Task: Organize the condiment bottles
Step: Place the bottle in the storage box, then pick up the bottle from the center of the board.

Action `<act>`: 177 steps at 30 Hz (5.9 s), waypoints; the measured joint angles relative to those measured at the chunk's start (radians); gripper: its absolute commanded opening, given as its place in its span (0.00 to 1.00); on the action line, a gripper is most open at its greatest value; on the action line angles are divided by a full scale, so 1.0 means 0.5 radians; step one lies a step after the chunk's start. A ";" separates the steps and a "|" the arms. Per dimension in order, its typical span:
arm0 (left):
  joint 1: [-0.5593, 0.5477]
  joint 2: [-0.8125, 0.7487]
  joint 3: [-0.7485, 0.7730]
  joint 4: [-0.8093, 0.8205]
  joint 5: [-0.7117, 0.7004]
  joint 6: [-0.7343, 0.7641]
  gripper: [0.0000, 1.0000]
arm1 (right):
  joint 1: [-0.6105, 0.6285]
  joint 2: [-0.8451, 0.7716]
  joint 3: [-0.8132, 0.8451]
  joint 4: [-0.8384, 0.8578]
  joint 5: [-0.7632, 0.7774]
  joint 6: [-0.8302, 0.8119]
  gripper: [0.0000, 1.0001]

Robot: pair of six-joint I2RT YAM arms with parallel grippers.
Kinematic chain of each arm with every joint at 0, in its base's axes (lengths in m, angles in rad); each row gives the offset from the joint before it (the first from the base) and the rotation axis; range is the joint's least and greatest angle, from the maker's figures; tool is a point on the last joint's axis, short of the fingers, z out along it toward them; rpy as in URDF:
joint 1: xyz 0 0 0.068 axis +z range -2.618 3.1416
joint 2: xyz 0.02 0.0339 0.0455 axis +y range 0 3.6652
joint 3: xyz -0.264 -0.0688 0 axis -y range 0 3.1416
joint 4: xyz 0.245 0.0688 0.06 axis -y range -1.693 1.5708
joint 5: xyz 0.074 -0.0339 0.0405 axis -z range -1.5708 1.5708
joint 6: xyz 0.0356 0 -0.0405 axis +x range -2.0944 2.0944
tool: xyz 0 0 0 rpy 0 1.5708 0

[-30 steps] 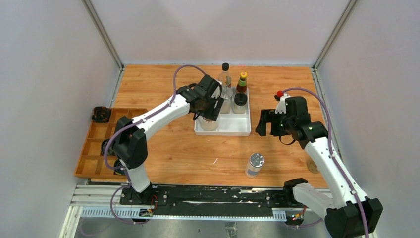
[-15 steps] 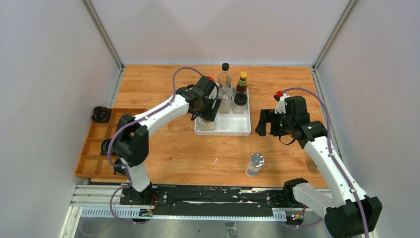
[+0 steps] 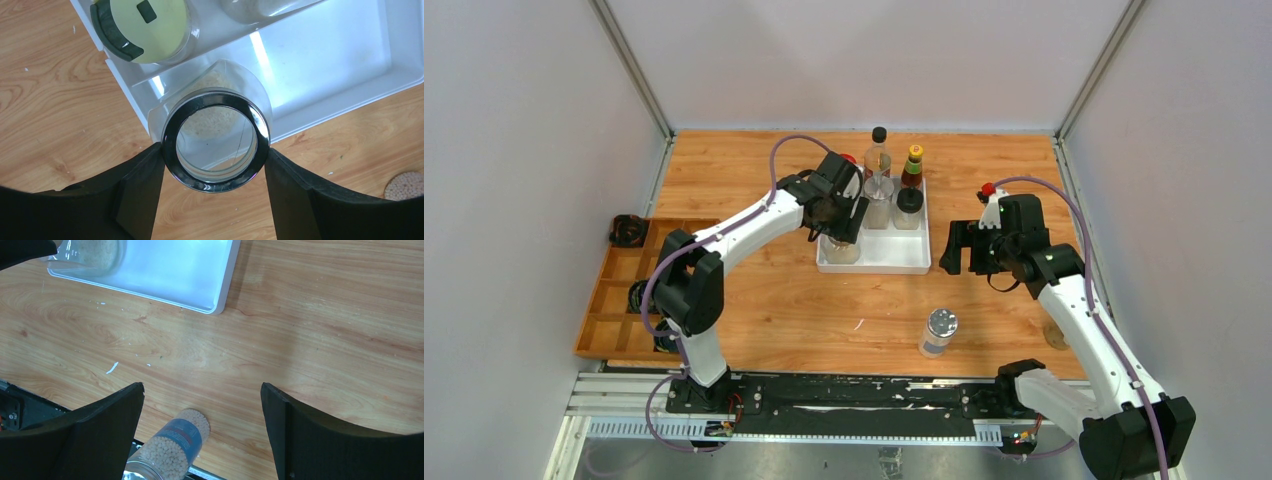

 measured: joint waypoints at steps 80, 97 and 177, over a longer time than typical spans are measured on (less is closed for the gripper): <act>-0.353 -2.230 -1.209 -0.127 0.239 -0.369 1.00 | 0.000 -0.871 0.243 -0.743 0.045 0.088 0.93; -0.461 -1.941 -1.441 0.327 0.277 -0.465 1.00 | 0.097 -0.746 0.024 -0.436 -0.086 0.175 0.93; -0.517 -1.455 -1.106 0.434 0.284 -0.472 1.00 | 1.691 -0.510 -0.313 -0.166 1.302 0.615 0.96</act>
